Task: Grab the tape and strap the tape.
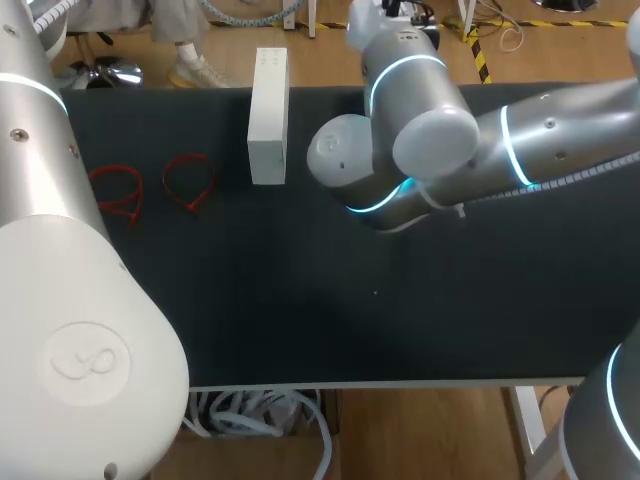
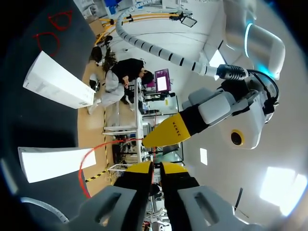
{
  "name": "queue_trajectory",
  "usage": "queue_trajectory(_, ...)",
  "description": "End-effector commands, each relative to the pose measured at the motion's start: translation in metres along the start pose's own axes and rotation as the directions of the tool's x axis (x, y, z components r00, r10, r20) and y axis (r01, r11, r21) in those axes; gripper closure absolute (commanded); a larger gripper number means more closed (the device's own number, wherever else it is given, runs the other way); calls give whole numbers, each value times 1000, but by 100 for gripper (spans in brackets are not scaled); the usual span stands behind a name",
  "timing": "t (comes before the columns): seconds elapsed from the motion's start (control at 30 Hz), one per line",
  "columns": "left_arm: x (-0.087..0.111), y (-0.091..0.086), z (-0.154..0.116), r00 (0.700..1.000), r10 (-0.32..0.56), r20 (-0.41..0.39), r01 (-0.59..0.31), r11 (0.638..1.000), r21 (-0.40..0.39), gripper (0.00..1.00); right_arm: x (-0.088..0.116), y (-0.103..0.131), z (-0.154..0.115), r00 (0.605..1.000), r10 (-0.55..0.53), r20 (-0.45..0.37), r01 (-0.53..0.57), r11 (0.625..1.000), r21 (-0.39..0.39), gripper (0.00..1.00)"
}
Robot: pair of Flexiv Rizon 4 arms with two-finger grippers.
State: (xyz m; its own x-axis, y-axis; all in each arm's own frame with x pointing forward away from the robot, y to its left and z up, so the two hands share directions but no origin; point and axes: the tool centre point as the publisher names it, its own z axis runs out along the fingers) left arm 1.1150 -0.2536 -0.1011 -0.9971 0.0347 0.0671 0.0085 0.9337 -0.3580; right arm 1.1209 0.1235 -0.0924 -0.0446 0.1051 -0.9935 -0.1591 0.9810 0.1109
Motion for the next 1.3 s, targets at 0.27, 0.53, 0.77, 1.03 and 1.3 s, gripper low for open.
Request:
queue_trajectory(0.27, -1, -1, -1, 1000, -1, -3, 1, 1000, -4, 100, -2, 4, -11, 999, 26, -29, -27, 999, -35, 67)
queue_trajectory(0.53, -1, -1, -1, 1000, -1, -3, 1, 1000, -4, 100, 7, 10, -28, 994, 56, -96, -65, 994, -91, 67)
queue_trajectory(0.77, -1, -1, -1, 1000, -1, -3, 1, 1000, -4, 100, 14, 7, -38, 989, 54, -140, -73, 988, -136, 69)
queue_trajectory(1.03, -1, -1, -1, 1000, -1, -3, 1, 1000, -4, 100, 23, 7, -41, 985, 38, -171, -72, 978, -194, 80)
queue_trajectory(1.3, -1, -1, -1, 1000, -1, -3, 1, 1000, -4, 100, 32, 13, -50, 970, 41, -240, -103, 963, -251, 0)
